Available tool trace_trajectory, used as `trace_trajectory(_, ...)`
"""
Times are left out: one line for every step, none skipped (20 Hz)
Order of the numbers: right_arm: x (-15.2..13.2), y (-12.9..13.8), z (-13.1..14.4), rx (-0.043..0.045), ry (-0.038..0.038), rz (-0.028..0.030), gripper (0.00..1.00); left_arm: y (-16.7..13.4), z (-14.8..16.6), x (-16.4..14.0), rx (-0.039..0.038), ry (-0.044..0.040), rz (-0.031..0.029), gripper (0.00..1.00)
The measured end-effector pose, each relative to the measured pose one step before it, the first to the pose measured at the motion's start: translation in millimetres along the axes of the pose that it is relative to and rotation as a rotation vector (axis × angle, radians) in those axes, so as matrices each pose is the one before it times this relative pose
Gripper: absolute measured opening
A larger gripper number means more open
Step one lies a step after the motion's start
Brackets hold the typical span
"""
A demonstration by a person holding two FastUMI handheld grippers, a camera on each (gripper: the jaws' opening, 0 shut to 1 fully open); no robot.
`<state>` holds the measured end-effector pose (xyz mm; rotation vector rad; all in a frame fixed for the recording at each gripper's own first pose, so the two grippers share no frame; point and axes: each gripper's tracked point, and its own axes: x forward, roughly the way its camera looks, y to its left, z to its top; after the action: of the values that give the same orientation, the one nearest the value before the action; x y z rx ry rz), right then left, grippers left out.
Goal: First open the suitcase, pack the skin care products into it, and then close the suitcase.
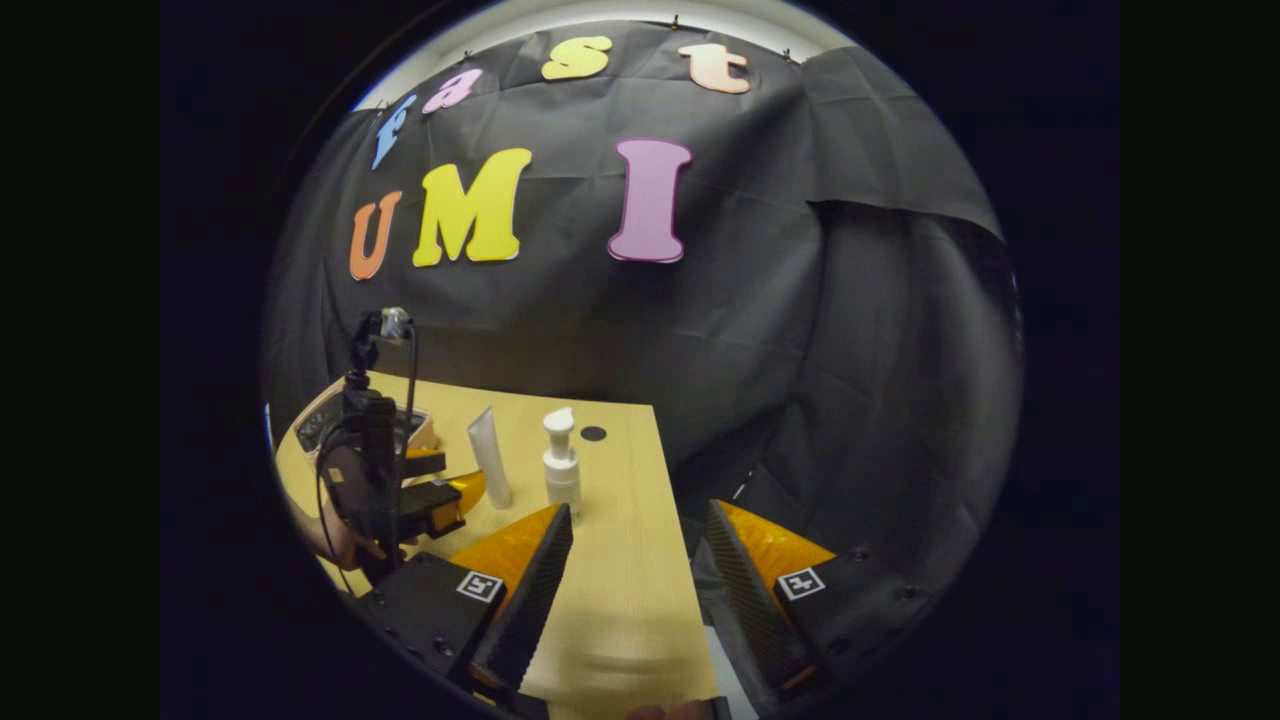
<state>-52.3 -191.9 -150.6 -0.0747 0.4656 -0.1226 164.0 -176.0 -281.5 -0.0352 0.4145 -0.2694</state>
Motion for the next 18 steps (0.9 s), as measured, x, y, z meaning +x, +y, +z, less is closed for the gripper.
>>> trace_trajectory(0.13,-2.39,-5.14,0.00312,0.01510,0.00117,0.81,3.73,-4.14,10.06,-0.00478,0.00553,0.01248,1.00)
trace_trajectory(1.86,-2.66,-5.07,-0.00142,0.01373,-0.00351,0.81,0.08,-3.12,9.75,-0.01135,0.00101,-0.00217,0.96)
trace_trajectory(2.58,-2.27,-3.11,0.00057,0.01075,-0.00493,0.81,-1.70,-3.09,8.57,-0.00808,0.00623,-0.00657,0.96)
trace_trajectory(2.58,-2.19,-2.35,0.00348,0.01181,-0.00445,0.81,-1.09,-4.48,6.85,-0.00437,0.01193,-0.00272,0.96)
trace_trajectory(2.96,-0.89,-2.98,0.00284,0.00813,-0.00384,0.81,-1.27,-4.82,7.04,0.00175,0.01532,-0.00508,0.96)
trace_trajectory(2.84,0.90,-2.32,-0.00202,0.00491,-0.00349,0.81,0.77,-3.91,5.46,0.00195,0.01410,0.00088,0.95)
trace_trajectory(2.01,3.16,0.43,-0.00630,0.00026,0.00369,0.80,0.35,-3.27,3.64,-0.00618,0.01083,-0.00228,0.93)
trace_trajectory(0.99,4.55,1.69,-0.00507,-0.00111,0.00914,0.81,-0.30,-1.19,2.35,-0.01167,0.00464,-0.00341,0.93)
trace_trajectory(1.70,3.71,0.97,-0.00297,-0.00179,0.00745,0.81,-0.94,0.42,2.37,-0.00679,0.00199,-0.00396,0.91)
trace_trajectory(1.51,2.91,1.15,0.00216,-0.00075,0.00774,0.81,1.24,0.74,2.50,0.00288,-0.00038,0.00168,0.89)
trace_trajectory(1.95,0.84,-0.62,0.00242,-0.00071,0.00231,0.81,1.10,0.00,2.33,-0.00239,-0.00097,0.00296,0.81)
trace_trajectory(1.88,0.91,-0.19,-0.00134,0.00099,0.00178,0.81,-1.81,-0.40,2.24,-0.00304,0.01309,-0.01184,0.76)
trace_trajectory(2.49,1.63,-1.70,-0.00466,0.00002,0.00395,0.81,-1.42,-1.92,2.64,0.00399,0.01131,-0.00599,0.60)
trace_trajectory(2.24,0.66,-1.22,-0.00485,0.00034,0.00365,0.81,0.66,0.65,0.59,0.01681,0.00226,0.00009,0.57)
trace_trajectory(2.04,0.36,-1.66,-0.00238,0.00314,0.00525,0.81,1.13,0.91,1.40,0.01658,0.00636,-0.00177,0.52)
trace_trajectory(2.14,0.38,-1.26,0.00055,0.00649,0.00621,0.81,0.18,-1.14,-1.26,0.00502,0.00574,0.00232,0.51)
trace_trajectory(4.24,1.32,-2.05,0.00128,0.00241,0.00867,0.81,-0.16,-0.31,-1.19,-0.00222,0.00594,-0.00313,0.49)
trace_trajectory(4.42,1.26,-0.91,-0.00311,-0.00302,0.00544,0.81,-1.09,-0.72,-2.93,-0.00832,0.00774,-0.00523,0.48)
